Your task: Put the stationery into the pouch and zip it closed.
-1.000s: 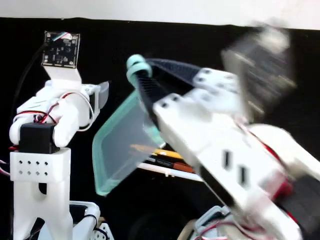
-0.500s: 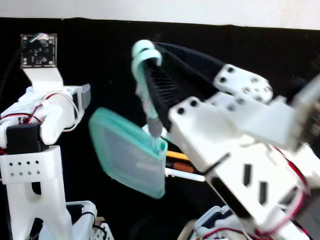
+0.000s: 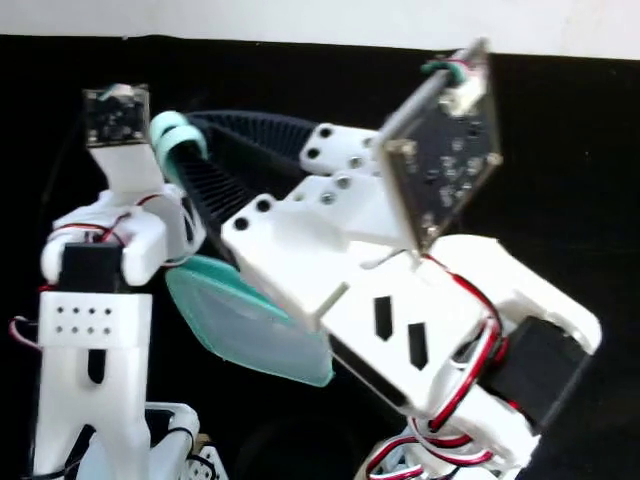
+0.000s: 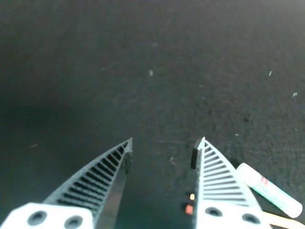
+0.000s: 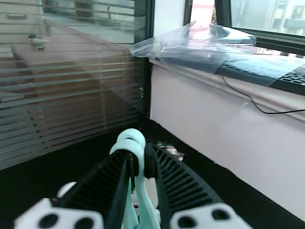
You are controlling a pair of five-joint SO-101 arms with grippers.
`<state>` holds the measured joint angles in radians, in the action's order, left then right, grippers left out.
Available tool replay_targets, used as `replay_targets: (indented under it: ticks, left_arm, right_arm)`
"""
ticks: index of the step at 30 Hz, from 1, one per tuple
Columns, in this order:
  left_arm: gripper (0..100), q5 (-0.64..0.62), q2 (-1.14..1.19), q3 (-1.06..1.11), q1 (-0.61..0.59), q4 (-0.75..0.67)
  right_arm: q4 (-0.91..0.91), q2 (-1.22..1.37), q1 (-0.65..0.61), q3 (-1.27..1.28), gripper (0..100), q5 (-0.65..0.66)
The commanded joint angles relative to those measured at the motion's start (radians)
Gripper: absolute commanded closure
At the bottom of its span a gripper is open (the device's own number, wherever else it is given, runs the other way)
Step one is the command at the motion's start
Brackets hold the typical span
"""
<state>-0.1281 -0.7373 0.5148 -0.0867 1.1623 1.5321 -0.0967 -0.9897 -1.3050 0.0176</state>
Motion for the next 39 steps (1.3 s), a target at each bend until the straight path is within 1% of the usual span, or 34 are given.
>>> replay_targets:
  ticks: [1,6,11,13,23,25,30,36,39]
  left_arm:
    - [78,-0.008,-0.004,-0.022,-0.021,-0.054]
    - [78,-0.008,-0.004,-0.163,-0.142,-0.043]
    - [78,-0.002,-0.004,-0.277,-0.245,0.083]
    - [78,0.0,-0.004,-0.309,-0.252,0.16]
    - [78,0.187,-0.005,-0.504,-0.255,0.535]
    - [78,0.21,-0.005,-0.529,-0.255,0.588]
    - [78,0.269,-0.005,-0.481,-0.255,0.598]
    - [90,0.33,-0.013,-0.366,-0.257,0.601]
    - [94,0.365,-0.064,-0.303,-0.257,0.601]
  right_arm:
    - [-0.024,0.002,-0.012,-0.016,99.2,0.011]
    - [-0.019,0.001,-0.008,-0.016,99.2,0.012]
    - [-0.019,-0.001,0.045,-0.016,99.2,0.012]
    - [-0.019,-0.001,0.054,-0.016,99.2,0.012]
    - [0.002,0.002,0.061,-0.016,99.2,0.011]
    - [0.002,0.001,0.071,-0.016,99.2,0.011]
    - [0.002,0.001,0.073,-0.016,99.2,0.011]
    - [0.004,0.004,0.073,-0.016,99.2,0.011]
    - [0.004,0.005,0.091,-0.012,99.2,0.011]
